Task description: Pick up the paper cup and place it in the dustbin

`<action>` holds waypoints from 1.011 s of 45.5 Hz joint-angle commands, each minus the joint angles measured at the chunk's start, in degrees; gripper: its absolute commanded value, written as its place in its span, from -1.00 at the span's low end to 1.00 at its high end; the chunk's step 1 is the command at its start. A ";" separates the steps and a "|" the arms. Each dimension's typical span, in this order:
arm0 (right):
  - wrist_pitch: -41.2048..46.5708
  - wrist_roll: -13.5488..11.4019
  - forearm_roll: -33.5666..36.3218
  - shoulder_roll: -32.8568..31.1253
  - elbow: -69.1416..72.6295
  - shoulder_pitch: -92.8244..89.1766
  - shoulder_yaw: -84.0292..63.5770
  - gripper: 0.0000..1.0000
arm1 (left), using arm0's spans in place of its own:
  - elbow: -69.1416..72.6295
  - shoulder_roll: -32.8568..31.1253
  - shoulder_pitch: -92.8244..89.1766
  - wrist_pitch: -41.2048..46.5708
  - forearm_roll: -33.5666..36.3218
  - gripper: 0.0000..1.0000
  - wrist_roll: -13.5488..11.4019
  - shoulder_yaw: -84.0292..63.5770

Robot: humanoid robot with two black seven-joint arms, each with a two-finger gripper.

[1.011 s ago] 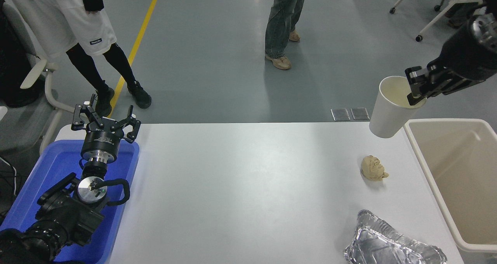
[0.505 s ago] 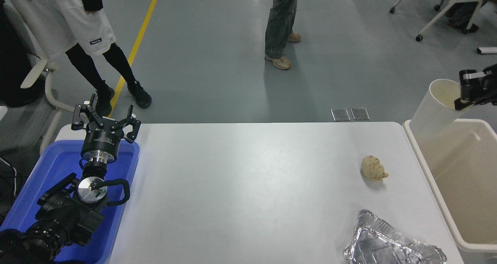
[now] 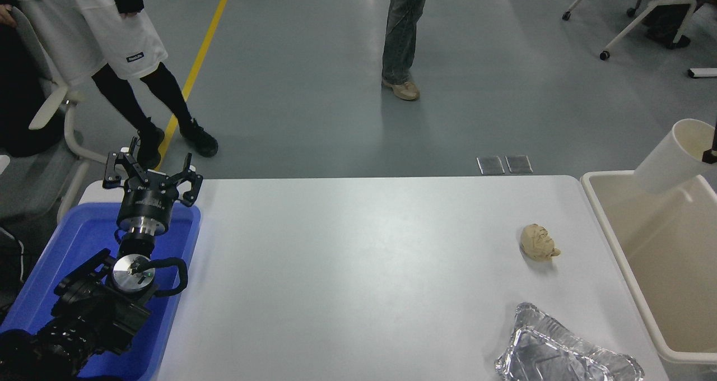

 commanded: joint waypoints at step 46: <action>-42.79 0.05 17.99 5.69 -25.34 -62.79 49.30 -1.00 | 0.00 0.01 0.01 0.00 -0.01 0.98 0.00 0.00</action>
